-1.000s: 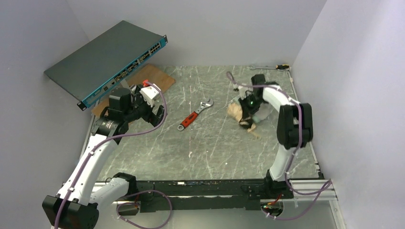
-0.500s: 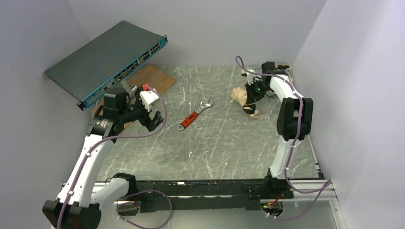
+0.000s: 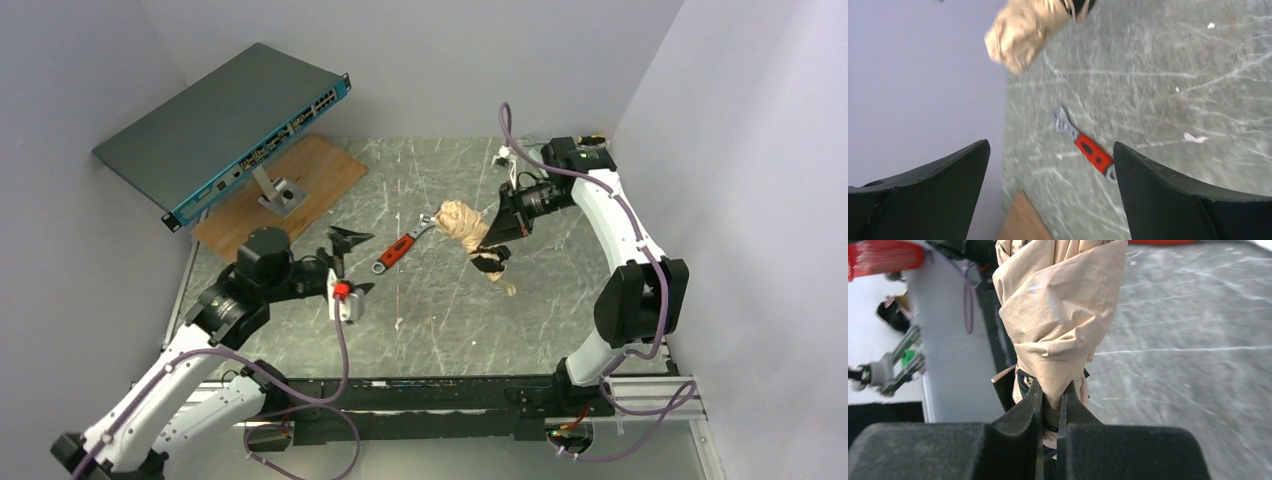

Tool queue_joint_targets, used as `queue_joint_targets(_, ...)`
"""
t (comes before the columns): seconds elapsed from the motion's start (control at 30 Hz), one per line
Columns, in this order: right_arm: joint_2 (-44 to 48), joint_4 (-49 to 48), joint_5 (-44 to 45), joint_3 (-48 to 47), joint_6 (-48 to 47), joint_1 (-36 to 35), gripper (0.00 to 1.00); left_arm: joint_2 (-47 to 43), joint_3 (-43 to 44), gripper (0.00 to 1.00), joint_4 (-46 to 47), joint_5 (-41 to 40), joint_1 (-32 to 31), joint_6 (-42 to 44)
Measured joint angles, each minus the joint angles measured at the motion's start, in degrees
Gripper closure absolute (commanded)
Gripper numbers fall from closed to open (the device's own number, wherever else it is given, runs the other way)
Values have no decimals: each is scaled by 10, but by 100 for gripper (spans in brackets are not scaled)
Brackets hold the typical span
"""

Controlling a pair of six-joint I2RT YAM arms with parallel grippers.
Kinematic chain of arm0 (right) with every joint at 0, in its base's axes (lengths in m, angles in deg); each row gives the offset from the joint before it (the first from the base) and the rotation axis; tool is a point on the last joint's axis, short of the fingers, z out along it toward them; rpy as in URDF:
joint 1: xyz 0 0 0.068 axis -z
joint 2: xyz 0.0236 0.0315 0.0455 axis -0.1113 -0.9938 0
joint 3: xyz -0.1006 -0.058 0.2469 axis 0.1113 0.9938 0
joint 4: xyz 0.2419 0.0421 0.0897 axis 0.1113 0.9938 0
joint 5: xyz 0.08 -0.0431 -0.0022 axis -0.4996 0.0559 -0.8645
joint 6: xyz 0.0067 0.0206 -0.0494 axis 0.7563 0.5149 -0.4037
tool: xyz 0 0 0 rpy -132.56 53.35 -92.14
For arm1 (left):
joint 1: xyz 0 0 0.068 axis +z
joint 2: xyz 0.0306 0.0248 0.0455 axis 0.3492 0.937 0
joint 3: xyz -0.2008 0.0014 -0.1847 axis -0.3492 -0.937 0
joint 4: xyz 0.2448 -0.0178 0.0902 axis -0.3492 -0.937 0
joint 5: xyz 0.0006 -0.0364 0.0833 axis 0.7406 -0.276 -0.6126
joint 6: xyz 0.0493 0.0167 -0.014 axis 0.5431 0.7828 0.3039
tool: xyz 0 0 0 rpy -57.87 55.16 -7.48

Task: Open the umbrella

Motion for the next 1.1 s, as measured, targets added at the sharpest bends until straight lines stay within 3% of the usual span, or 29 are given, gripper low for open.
queue_joint_targets(0.2, -4, 42, -13, 21, -33, -78, 100, 119, 47, 0, 79, -74, -139, 90)
queue_joint_targets(0.33, -32, 81, -37, 2, -66, -126, 100, 217, 96, 0, 99, -108, -188, 130)
queue_joint_targets(0.5, -62, 88, -59, -4, -74, -133, 100, 241, 97, 1, 97, -128, -223, 180)
queue_joint_targets(0.7, -66, 96, -77, -4, -73, -158, 100, 242, 86, 18, 85, -146, -244, 215)
queue_joint_targets(0.83, -66, 95, -87, -4, -69, -183, 98, 241, 49, 57, 92, -181, -259, 231)
queue_joint_targets(0.93, -66, 89, -77, 1, -56, -189, 50, 246, 46, 98, 85, -201, -265, 220)
queue_joint_targets(1.0, -65, 75, -71, 2, -38, -184, 30, 253, 54, 100, 70, -202, -263, 191)
queue_joint_targets(1.1, -50, 31, -89, 6, 18, -150, 20, 260, 65, 100, 53, -163, -216, 115)
